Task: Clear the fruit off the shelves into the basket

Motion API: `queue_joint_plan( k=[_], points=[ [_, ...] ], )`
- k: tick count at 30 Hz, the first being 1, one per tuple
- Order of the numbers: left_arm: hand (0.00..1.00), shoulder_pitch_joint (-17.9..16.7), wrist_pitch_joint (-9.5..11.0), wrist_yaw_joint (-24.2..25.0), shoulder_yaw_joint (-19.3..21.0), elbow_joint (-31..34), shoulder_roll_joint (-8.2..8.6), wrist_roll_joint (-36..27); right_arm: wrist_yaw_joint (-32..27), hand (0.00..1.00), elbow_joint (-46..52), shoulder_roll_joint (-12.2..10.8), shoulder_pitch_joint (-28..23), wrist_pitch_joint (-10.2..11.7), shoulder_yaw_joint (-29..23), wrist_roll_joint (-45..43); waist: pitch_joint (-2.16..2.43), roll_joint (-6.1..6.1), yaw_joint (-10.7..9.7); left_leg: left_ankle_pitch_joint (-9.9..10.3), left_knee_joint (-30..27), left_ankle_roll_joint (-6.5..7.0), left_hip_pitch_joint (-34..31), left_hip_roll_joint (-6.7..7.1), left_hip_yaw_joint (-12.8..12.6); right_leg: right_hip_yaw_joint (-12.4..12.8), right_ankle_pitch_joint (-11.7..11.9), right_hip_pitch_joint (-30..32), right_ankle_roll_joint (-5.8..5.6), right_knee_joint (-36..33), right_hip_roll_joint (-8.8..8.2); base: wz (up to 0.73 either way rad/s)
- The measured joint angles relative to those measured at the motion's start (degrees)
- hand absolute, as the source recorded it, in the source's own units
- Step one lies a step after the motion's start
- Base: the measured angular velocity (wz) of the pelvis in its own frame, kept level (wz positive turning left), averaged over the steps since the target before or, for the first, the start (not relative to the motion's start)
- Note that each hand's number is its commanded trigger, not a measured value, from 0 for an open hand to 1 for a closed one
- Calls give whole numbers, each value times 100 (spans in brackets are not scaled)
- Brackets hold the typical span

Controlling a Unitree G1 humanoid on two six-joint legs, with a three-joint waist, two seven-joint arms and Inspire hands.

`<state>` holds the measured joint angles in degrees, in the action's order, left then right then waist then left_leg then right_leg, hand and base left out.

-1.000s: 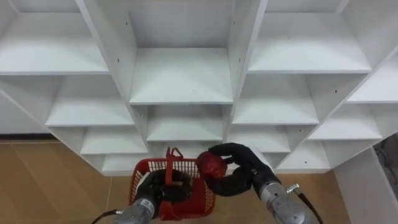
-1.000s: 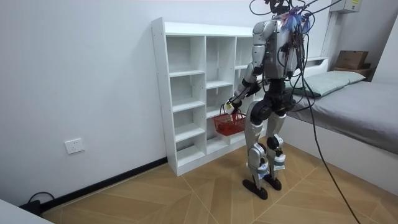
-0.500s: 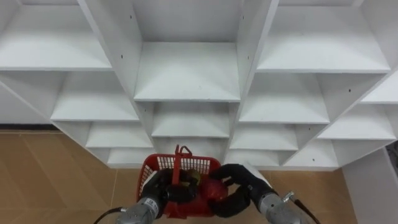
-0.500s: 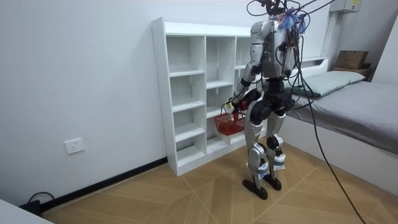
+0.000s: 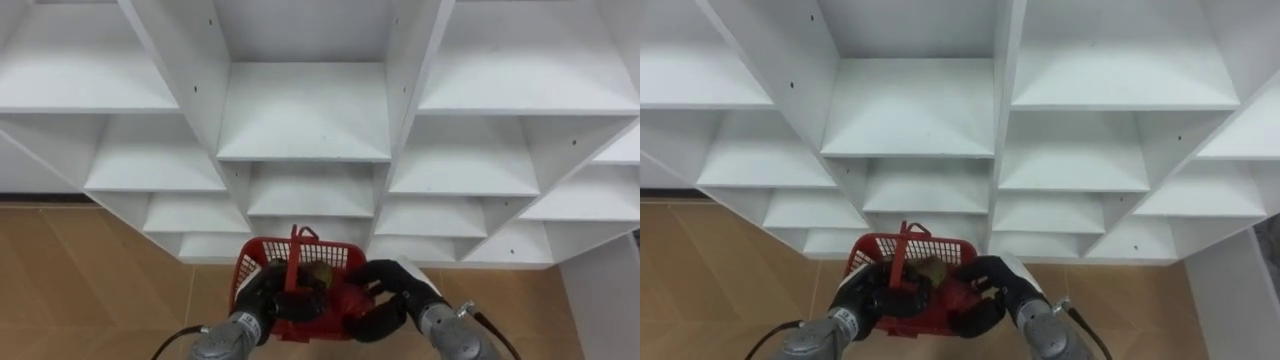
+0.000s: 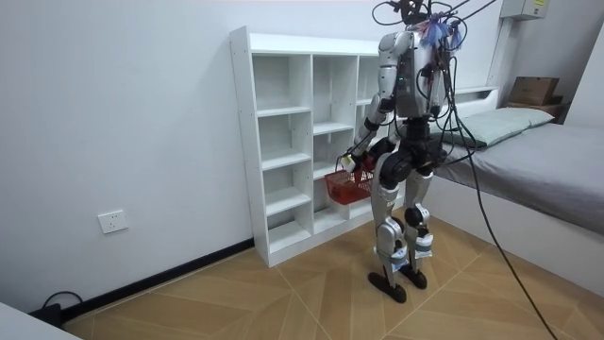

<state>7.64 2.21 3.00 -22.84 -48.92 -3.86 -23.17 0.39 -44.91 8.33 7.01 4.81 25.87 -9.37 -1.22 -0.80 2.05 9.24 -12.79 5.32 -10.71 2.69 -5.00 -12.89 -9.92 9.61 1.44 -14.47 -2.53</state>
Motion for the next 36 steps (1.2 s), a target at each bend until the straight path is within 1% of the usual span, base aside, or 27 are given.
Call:
queue_joint_plan(
  k=[2, 5, 10, 11, 14, 19, 25, 27, 30, 32, 36],
  points=[
    [100, 6, 0, 7, -17, 0, 8, 1, -26, 100, -2, -7, 8, -8, 3, 39, 0, 0, -1, 0, 1, 0, -7, 0, 8, -14, 0, 2, 0, 0, -1, 0],
    [100, 13, -2, 13, -62, 0, 11, 4, -59, 100, -2, -11, 77, -122, 45, 56, 0, 0, 12, 0, 3, 0, -18, 3, 13, -24, 0, 11, 0, -1, -3, 0],
    [100, 12, -23, 50, -62, 17, 12, 10, -114, 100, -7, -23, 138, -149, 43, 57, 2, 3, 25, -1, -3, -1, -77, 3, 13, -23, 0, 72, 0, -11, -4, 0],
    [100, 13, -23, 54, -61, 24, 12, 10, -118, 100, -7, -75, 148, -195, 43, 58, 1, 4, 30, -1, -2, -1, -79, 3, 13, -23, 0, 75, 0, -11, -4, 0],
    [100, 21, -23, 87, -58, 43, 12, 8, -162, 100, -11, -123, 153, -248, 42, 59, 2, 13, 70, -1, 1, -1, -79, 3, 9, -18, 0, 81, 0, -11, -5, 0],
    [100, 20, -23, 237, -63, 45, 12, 7, -175, 100, -14, -124, 157, -248, 39, 218, -1, 38, 130, -2, -23, -1, -69, 5, 12, -20, 0, 50, 0, -6, -8, 0],
    [100, 18, -23, 275, -63, 44, 14, 9, -150, 100, -34, -152, 214, -248, 40, 282, -30, 89, 148, -1, -78, -1, -75, 4, 23, -27, 1, 24, 1, -18, -9, 1],
    [100, 20, -24, 293, -115, 42, 10, 10, -130, 100, -336, -216, 312, -248, 41, 278, -38, 101, 144, 0, -93, -1, -75, 6, 58, -69, 2, -3, 3, -17, -11, 9],
    [100, 11, -23, 408, -182, 37, 5, 11, -38, 100, -468, -217, 317, -308, 42, 277, -41, 99, 157, 1, -99, -2, -92, 7, 90, -111, 2, -2, 3, -14, -13, 7],
    [100, 11, -24, 434, -223, 36, 2, 10, -17, 100, -508, -218, 321, -309, 43, 277, -40, 96, 164, 2, -108, -6, -109, 7, 121, -144, 2, -1, 3, -12, -12, 8],
    [100, 20, -34, 528, -338, 37, 8, 10, -23, 100, -690, -220, 430, -314, 98, 278, -43, 50, 172, 11, -157, -16, -148, 6, 141, -150, 2, 4, 3, 2, -10, 3]
  ],
)
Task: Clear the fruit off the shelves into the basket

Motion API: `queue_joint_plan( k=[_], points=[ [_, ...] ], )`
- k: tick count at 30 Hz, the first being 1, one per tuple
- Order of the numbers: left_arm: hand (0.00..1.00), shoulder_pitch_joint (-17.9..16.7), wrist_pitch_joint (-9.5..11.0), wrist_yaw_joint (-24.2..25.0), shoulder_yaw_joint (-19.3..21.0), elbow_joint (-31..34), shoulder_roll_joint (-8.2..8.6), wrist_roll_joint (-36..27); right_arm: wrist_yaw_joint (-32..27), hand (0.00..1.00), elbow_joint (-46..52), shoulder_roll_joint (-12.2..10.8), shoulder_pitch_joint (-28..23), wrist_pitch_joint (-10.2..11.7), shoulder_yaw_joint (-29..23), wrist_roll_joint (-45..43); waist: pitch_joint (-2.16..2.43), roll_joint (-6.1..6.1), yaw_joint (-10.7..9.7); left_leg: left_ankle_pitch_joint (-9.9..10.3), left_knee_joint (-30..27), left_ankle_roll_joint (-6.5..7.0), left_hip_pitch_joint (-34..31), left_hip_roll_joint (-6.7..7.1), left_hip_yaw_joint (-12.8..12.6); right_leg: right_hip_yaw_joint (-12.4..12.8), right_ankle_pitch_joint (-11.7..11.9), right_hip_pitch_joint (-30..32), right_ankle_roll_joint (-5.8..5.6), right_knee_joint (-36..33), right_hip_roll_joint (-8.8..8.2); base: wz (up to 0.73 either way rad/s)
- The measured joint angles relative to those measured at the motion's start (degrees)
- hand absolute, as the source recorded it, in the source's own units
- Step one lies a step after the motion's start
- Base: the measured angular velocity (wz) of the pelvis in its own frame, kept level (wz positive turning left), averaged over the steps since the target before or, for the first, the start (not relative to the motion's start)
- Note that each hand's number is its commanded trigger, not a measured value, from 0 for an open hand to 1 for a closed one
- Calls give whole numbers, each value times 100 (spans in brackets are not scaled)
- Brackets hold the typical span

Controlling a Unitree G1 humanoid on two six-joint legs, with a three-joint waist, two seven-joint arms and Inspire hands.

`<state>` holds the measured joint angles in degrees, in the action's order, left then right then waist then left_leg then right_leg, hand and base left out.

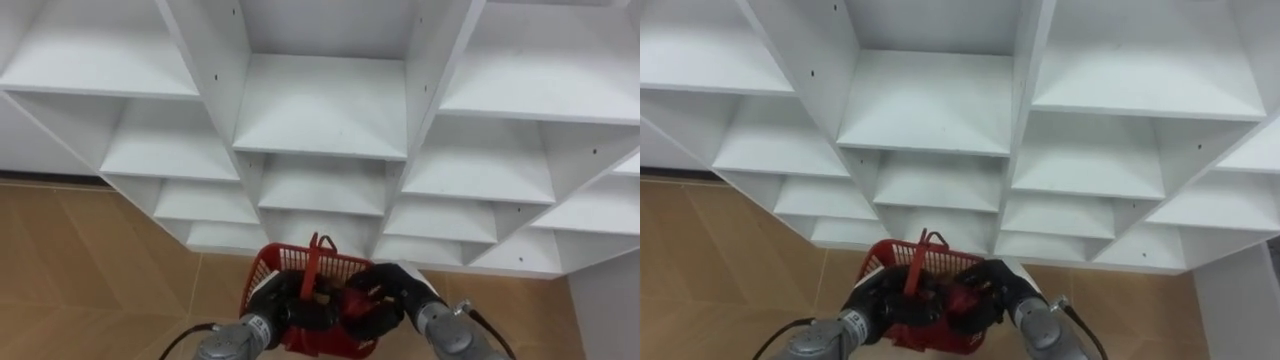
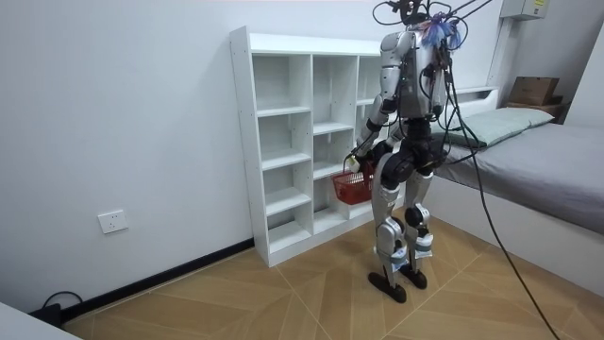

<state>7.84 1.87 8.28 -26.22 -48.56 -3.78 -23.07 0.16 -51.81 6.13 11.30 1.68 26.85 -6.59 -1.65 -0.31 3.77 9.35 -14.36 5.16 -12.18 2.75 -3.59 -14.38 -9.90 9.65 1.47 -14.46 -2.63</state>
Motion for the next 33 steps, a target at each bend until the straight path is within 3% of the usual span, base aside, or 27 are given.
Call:
queue_joint_plan(
  k=[1, 2, 3, 9, 24, 33],
  points=[
    [100, 0, 0, 12, -12, 0, -1, 0, 3, 100, -3, 1, 1, 0, 11, 0, 1, -3, 2, 0, -2, 0, -2, 0, 5, 0, 0, 0, 0, 0, 1, 5],
    [100, 1, 0, 35, -44, 0, -5, 0, 1, 63, -20, 2, 2, 0, 14, 0, 1, -16, 6, 0, -3, 0, -5, 0, 19, 0, 0, -1, 0, 0, 3, 6],
    [100, 1, -1, 61, -73, 0, -4, 0, 1, 0, -78, 1, 18, 1, 17, 0, 0, -37, 6, 0, -6, -1, -8, 2, 34, 1, 0, -2, 0, 0, 3, 6],
    [100, 1, -4, 140, -99, 0, 12, 2, 20, 0, -188, 1, 74, 0, 112, -1, 0, -141, 35, 0, -18, -2, -16, 2, 55, -2, 0, -3, 0, -5, 6, 1],
    [100, 6, -67, 233, -107, -140, 38, 5, 129, 0, -376, -21, 130, 26, 110, 4, -6, -150, 50, 2, -43, -6, -4, 13, 136, 5, 0, -54, 0, -1, 10, 3],
    [100, 31, -68, 233, -109, -255, 66, 6, 183, 0, -500, -27, 98, 35, 109, 4, -30, -181, -57, 4, -51, -8, -46, 12, 133, 9, 0, -12, 0, 2, 11, 0]
  ],
)
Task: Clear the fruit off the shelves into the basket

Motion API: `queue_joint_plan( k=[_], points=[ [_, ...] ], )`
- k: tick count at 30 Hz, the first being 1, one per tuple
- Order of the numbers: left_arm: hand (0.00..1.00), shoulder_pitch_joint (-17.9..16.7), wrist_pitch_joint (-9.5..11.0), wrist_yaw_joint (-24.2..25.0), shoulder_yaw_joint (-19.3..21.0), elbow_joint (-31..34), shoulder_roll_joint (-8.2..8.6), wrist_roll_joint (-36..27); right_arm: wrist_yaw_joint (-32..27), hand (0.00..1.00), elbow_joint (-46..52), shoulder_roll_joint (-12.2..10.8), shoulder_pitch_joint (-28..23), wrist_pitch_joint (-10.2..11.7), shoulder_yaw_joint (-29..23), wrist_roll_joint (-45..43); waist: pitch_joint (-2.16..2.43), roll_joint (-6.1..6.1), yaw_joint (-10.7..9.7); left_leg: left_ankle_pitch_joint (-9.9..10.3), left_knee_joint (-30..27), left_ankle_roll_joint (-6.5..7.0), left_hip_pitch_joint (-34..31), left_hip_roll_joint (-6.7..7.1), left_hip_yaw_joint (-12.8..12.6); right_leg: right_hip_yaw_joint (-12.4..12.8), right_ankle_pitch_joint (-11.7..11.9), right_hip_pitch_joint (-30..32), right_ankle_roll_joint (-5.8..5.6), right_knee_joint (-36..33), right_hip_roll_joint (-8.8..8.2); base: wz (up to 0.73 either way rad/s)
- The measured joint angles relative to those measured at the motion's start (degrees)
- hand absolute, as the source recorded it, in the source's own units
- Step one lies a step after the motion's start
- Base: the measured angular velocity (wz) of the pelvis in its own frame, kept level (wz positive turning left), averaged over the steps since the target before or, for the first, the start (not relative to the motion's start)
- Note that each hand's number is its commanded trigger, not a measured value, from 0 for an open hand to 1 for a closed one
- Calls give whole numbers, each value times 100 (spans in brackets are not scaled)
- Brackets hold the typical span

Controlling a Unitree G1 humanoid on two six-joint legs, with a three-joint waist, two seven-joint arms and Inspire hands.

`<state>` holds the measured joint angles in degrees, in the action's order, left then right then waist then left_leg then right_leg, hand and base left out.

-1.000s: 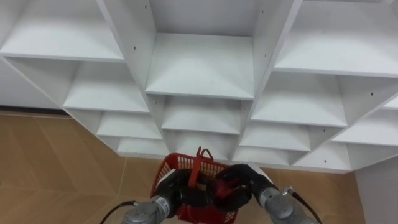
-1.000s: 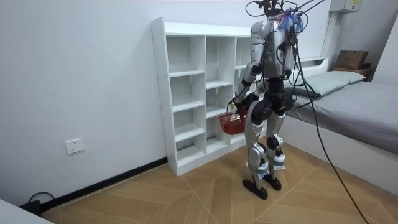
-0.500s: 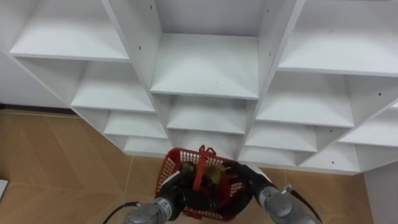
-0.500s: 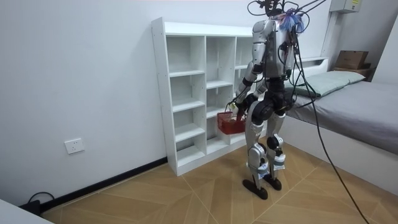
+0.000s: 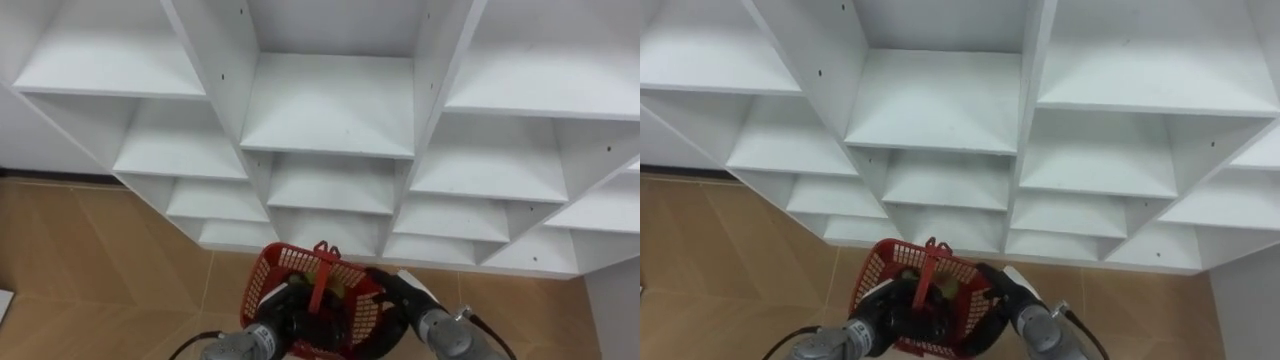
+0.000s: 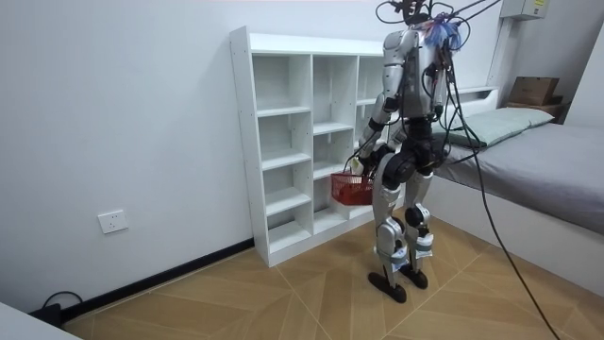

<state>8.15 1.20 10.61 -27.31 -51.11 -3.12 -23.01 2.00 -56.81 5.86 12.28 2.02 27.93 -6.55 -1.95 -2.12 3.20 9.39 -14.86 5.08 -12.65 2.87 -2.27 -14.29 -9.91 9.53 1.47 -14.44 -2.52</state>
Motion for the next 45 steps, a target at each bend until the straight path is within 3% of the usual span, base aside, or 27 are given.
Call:
queue_joint_plan(
  k=[4, 10, 17, 26, 32, 39, 45],
  points=[
    [100, 0, 0, 0, -1, -1, 28, 6, -3, 0, -84, 0, 1, 11, -2, -2, 1, 1, 2, 0, 11, 0, 22, -2, -23, 21, 0, -7, 0, -8, 1, -2],
    [100, -10, 0, -1, 12, -1, -102, 6, -15, 0, -85, 1, -2, 102, -9, 168, 3, 52, -56, -1, 37, 0, 125, -4, -49, 18, -9, -82, -5, -36, -9, -1],
    [100, -88, 0, -17, 14, -2, -273, 7, -7, 0, -48, 5, -184, 125, -10, 484, 92, 310, -134, -1, 48, 0, 226, -2, -81, 19, -16, -177, -4, -7, -10, -1],
    [100, -357, 0, -212, 52, -143, -432, 360, -17, 0, -55, 91, -596, 287, -60, 782, 128, 384, -138, 3, 156, -7, 495, -3, -86, 31, -6, -481, 0, 183, 21, 0],
    [100, -791, 6, -521, 711, -393, -648, 769, -214, 0, 162, 378, -1267, 286, -519, 662, 207, 496, -170, 20, 368, -33, 954, 6, -90, 118, -10, -918, -11, 384, 59, -1],
    [100, -1138, 35, -1220, 1515, -490, -683, 1221, -570, 0, 91, 416, -1659, 297, -1134, 431, 162, 443, -150, 37, 513, -56, 1295, -25, -207, 377, -10, -1151, -12, 393, 106, -9],
    [100, -1371, 76, -1474, 1854, -593, -682, 1896, -604, 0, 101, 420, -1999, 300, -1325, 381, 162, 368, -160, 40, 522, -56, 1362, -24, -277, 484, -11, -1162, -14, 391, 114, -8]
  ],
)
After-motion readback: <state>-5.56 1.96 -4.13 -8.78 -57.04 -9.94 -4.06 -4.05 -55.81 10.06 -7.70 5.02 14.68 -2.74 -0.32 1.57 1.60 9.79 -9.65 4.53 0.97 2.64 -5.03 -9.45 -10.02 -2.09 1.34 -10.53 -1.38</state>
